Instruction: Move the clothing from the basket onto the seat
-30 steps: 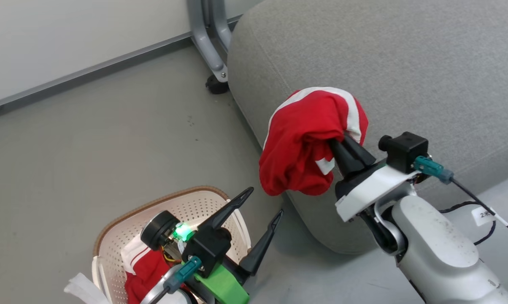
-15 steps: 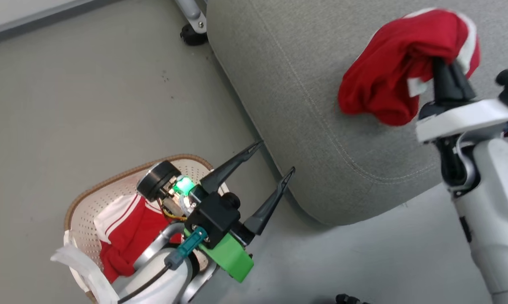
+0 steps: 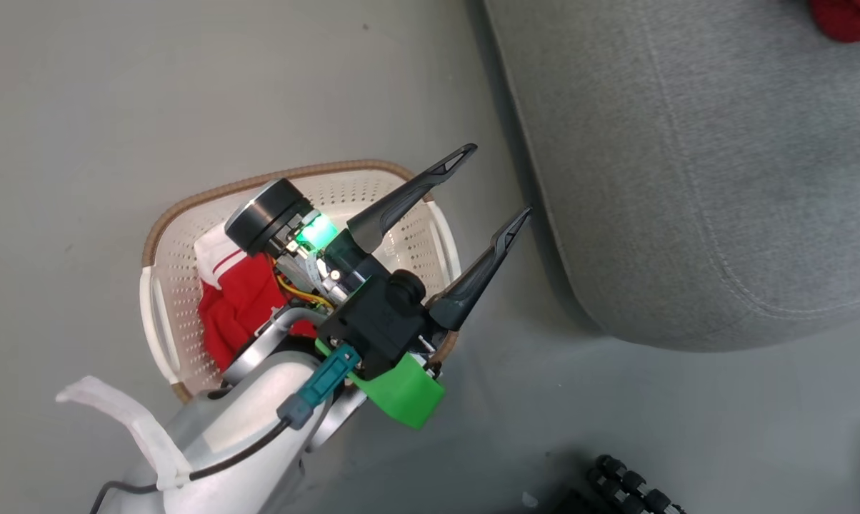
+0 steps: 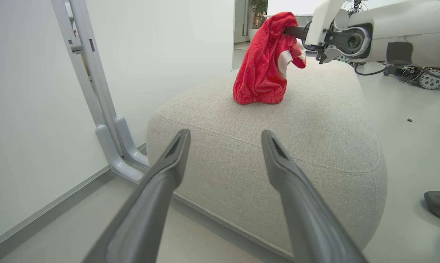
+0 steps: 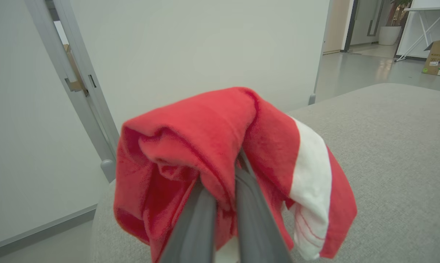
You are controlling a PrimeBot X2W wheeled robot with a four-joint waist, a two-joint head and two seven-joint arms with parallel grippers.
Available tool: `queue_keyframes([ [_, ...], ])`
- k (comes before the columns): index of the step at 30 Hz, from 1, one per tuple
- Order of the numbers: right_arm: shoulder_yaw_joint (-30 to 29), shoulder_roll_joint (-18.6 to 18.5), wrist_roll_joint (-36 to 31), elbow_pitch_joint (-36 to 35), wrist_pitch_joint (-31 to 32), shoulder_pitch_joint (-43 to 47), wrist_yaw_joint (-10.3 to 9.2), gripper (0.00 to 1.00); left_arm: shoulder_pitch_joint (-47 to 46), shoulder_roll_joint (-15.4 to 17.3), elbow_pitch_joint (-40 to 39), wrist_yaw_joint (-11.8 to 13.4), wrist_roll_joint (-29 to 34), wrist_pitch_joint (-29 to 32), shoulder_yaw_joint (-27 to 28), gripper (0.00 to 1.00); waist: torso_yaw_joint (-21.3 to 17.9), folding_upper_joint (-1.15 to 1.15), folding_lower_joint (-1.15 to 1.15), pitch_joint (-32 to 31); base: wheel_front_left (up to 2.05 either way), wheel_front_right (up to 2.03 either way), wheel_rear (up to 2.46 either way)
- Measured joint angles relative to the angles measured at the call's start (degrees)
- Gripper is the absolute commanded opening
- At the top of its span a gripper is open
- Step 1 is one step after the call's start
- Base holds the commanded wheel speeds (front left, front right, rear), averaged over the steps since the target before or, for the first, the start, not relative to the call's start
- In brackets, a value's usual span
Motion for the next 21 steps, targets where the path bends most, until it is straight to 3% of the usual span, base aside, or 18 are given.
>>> queue_keyframes([
  [1, -0.52, 0.11, -0.45, 1.91, 0.0, -0.04, 0.0, 0.0, -0.26, -0.09, 0.31, -0.01, 0.15, -0.33, -0.05, 1.0, 0.79, 0.0, 0.0, 0.81, 0.0, 0.0, 0.0],
  [2, -0.88, 0.3, -0.78, 3.15, 0.01, -0.02, 0.0, 0.35, -0.32, -0.19, 0.55, -0.01, 0.27, -0.69, -0.08, 1.0, 1.42, 0.0, 0.0, 1.45, 0.0, 0.0, 0.0],
  [3, -1.47, 0.85, -1.12, 4.09, 0.01, -0.01, 0.0, 0.56, -0.32, -0.25, 0.87, 0.02, 0.3, -0.91, -0.18, 1.0, 2.14, 0.0, 0.0, 2.19, 0.0, 0.0, 0.0],
  [4, -1.9, 1.24, -1.43, 4.86, 0.01, 0.08, 0.01, 0.9, -0.32, -0.42, 1.16, 0.03, 0.29, -1.29, -0.33, 1.0, 2.84, 0.0, 0.0, 2.85, 0.0, 0.0, 0.0],
  [5, -2.13, 1.53, -1.87, 5.32, 0.01, 0.25, 0.01, 1.0, -0.32, -0.64, 1.46, 0.1, 0.29, -1.54, -0.42, 1.0, 3.39, 0.0, 0.0, 3.34, 0.0, 0.0, 0.0],
  [12, -5.86, 5.53, -3.5, 2.74, 0.01, 6.11, 0.01, 1.0, -0.31, -1.1, 3.52, 0.36, -0.77, -3.38, -0.48, 1.0, 6.39, 0.0, 0.0, 5.36, 0.0, 0.0, 0.0],
  [21, -6.68, 11.92, -6.67, -8.44, 0.02, 18.79, 0.01, 1.0, 3.03, -0.97, 6.3, 2.74, -3.07, -6.02, 1.1, 1.0, 6.33, 0.0, -0.01, 1.08, 0.0, 0.0, 0.0],
])
